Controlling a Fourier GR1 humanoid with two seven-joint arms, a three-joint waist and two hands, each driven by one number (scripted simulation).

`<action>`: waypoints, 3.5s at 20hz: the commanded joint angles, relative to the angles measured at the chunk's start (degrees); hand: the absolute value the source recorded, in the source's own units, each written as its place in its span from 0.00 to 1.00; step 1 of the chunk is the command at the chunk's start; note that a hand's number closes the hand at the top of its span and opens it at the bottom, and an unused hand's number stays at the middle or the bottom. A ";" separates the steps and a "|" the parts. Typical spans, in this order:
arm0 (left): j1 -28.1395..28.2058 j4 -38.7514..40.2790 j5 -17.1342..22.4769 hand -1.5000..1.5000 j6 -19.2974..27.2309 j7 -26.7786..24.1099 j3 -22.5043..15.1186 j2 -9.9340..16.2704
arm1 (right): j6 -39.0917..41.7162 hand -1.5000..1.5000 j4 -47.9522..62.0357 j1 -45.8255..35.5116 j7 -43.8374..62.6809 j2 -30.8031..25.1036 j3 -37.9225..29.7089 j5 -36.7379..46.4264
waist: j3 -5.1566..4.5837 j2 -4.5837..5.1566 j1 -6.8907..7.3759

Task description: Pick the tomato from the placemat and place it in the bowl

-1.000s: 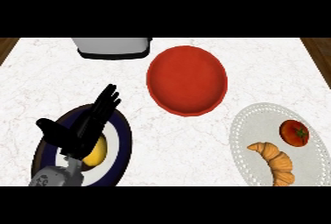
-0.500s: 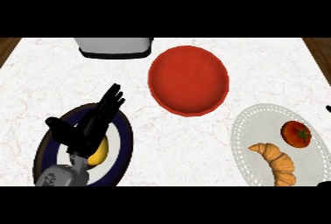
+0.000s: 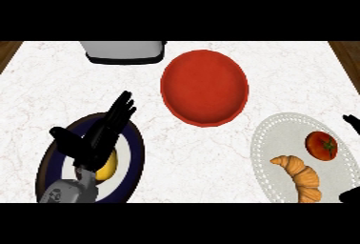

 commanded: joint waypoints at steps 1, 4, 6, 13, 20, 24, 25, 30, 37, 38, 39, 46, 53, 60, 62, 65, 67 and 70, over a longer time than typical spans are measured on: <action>1.51 -0.41 -2.27 0.50 0.03 -0.79 -0.26 -1.54 | -0.01 0.00 7.24 -1.14 -7.36 2.49 -0.75 4.39 | 0.01 0.00 -0.02; 2.44 -3.75 0.67 0.50 -3.18 2.11 2.70 -0.12 | 0.63 0.00 4.46 -2.40 -3.51 6.03 -0.34 7.79 | 0.00 -0.04 -0.03; 1.07 2.98 -0.85 0.50 -4.67 -3.21 3.80 -1.44 | 1.81 0.00 3.87 -2.75 -2.81 7.69 0.63 9.89 | -0.01 0.00 -0.14; 0.11 -4.52 -1.39 0.50 -2.45 6.57 3.72 -2.79 | 1.77 0.00 10.58 -6.08 -7.91 9.69 -3.78 12.34 | 0.02 -0.02 0.02; 1.02 -1.95 -3.87 0.50 -3.80 3.27 4.75 -4.47 | -2.83 0.00 14.90 -4.54 -12.36 14.55 -3.37 19.15 | 0.01 -0.02 -0.08; 1.47 0.74 -5.18 0.50 -5.45 0.25 5.34 -4.70 | -4.29 0.00 17.19 -6.87 -11.25 17.80 -2.57 22.01 | 0.00 0.00 0.00; 1.04 -1.10 -5.26 0.50 -5.15 1.87 4.98 -4.73 | -3.72 0.00 21.71 -9.20 -15.62 15.64 -5.84 19.29 | 0.01 0.01 0.07; 1.93 -4.47 -5.91 0.50 -4.19 5.34 3.69 -5.96 | -7.45 0.00 25.81 -9.49 -17.99 17.69 -5.61 22.01 | 0.02 0.00 0.08; 1.71 -4.45 -7.31 0.50 -3.81 4.28 3.41 -7.36 | -10.00 1.00 28.08 -14.04 -20.75 19.67 -3.40 25.50 | 0.02 0.00 0.27; 1.69 1.78 -6.00 0.50 -6.72 -0.71 6.25 -6.26 | -8.83 1.00 28.44 -13.26 -24.19 16.67 -6.27 23.86 | 0.00 0.03 0.00; -3.88 3.75 -5.95 0.50 -4.95 2.22 7.17 -7.06 | -12.12 1.00 28.76 -11.89 -24.90 19.30 -4.35 25.17 | 0.01 0.08 -0.18; 3.25 -2.17 -6.65 0.50 -6.24 2.37 5.35 -6.37 | -11.26 1.00 27.07 -13.17 -23.54 19.53 -4.58 27.52 | 0.01 -0.03 0.14; 0.78 -0.89 -6.33 0.50 -6.96 2.36 5.41 -6.48 | -3.67 1.00 14.68 -12.08 -14.59 29.92 18.02 41.44 | -0.28 -0.16 2.28; 0.73 0.23 -5.89 0.50 -7.84 2.18 5.88 -5.95 | 4.17 1.00 9.06 -16.92 5.14 40.93 39.93 51.22 | -0.16 -0.39 1.84; 0.16 -0.44 -6.32 0.50 -6.40 2.83 5.83 -6.85 | 3.71 1.00 6.18 -17.25 13.78 41.09 45.80 47.84 | -0.06 -0.27 1.17; -0.77 -1.73 -4.89 0.50 -7.12 4.54 6.93 -5.95 | 3.64 1.00 0.01 -21.07 23.36 41.22 51.90 43.02 | -0.04 -0.23 1.14; -1.96 0.95 -5.51 0.50 -7.57 3.52 7.65 -5.21 | 2.43 1.00 -2.74 -24.09 30.41 41.27 57.01 42.47 | -0.08 -0.18 0.97; -1.10 1.69 -5.06 0.50 -7.87 2.54 7.81 -5.68 | 4.80 1.00 -9.13 -30.76 37.48 41.31 57.69 43.28 | -0.10 -0.27 0.68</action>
